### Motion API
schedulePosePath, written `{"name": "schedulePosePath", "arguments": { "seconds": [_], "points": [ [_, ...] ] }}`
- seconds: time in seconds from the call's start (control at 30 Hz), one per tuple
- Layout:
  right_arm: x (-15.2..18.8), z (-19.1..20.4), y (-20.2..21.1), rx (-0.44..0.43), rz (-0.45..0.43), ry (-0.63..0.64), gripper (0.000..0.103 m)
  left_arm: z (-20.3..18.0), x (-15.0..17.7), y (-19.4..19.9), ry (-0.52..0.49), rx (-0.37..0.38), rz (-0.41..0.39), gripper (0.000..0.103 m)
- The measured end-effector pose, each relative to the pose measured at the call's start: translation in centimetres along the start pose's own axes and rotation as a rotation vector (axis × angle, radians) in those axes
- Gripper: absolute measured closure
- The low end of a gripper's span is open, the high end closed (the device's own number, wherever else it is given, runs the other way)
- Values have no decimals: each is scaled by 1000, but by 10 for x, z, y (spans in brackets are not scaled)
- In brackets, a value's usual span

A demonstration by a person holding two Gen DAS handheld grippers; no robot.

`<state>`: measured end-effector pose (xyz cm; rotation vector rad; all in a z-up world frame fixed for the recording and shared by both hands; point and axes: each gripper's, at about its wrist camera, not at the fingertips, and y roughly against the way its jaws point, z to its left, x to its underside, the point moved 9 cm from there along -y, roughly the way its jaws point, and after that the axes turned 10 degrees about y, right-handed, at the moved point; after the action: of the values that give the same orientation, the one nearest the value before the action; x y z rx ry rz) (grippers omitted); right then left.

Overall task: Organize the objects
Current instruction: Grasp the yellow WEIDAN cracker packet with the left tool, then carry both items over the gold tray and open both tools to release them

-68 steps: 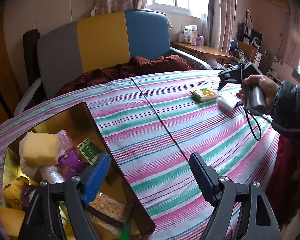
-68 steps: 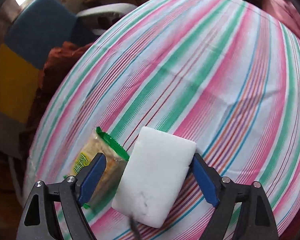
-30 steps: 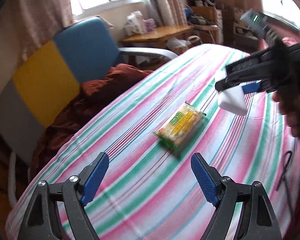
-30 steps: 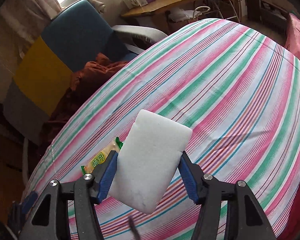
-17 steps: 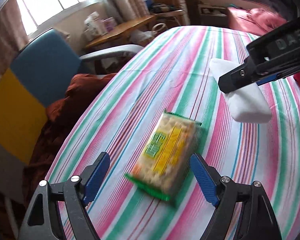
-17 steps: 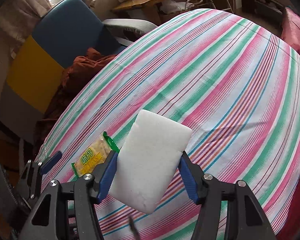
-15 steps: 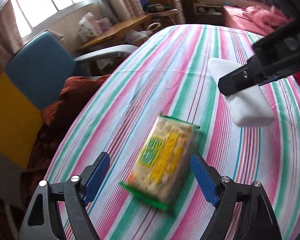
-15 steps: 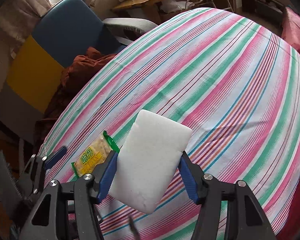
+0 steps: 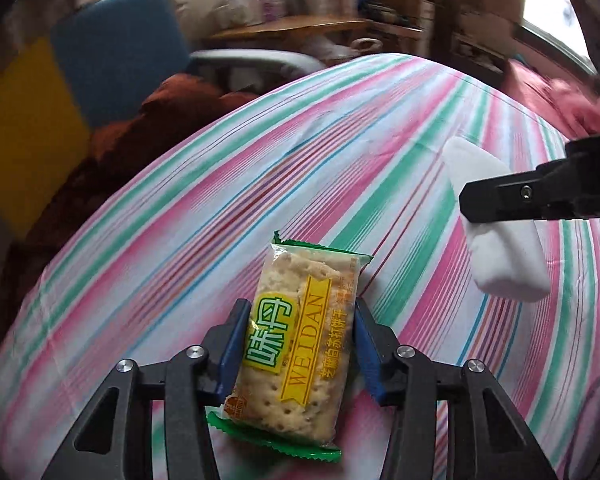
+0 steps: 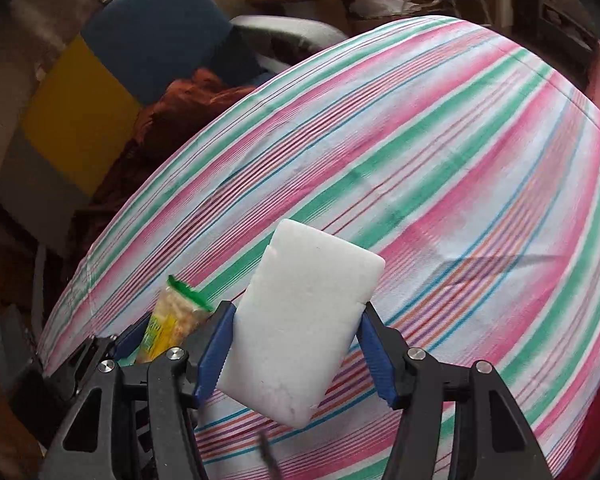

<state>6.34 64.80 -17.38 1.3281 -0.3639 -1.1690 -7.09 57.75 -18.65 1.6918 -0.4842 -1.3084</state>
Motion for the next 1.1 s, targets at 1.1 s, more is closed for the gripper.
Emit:
{"name": "schedulePosePath", "arguments": {
  "seconds": [1.1],
  "points": [
    [101, 172, -35, -110, 138, 919, 41, 74, 168, 116, 512, -321, -143, 53]
  ]
}}
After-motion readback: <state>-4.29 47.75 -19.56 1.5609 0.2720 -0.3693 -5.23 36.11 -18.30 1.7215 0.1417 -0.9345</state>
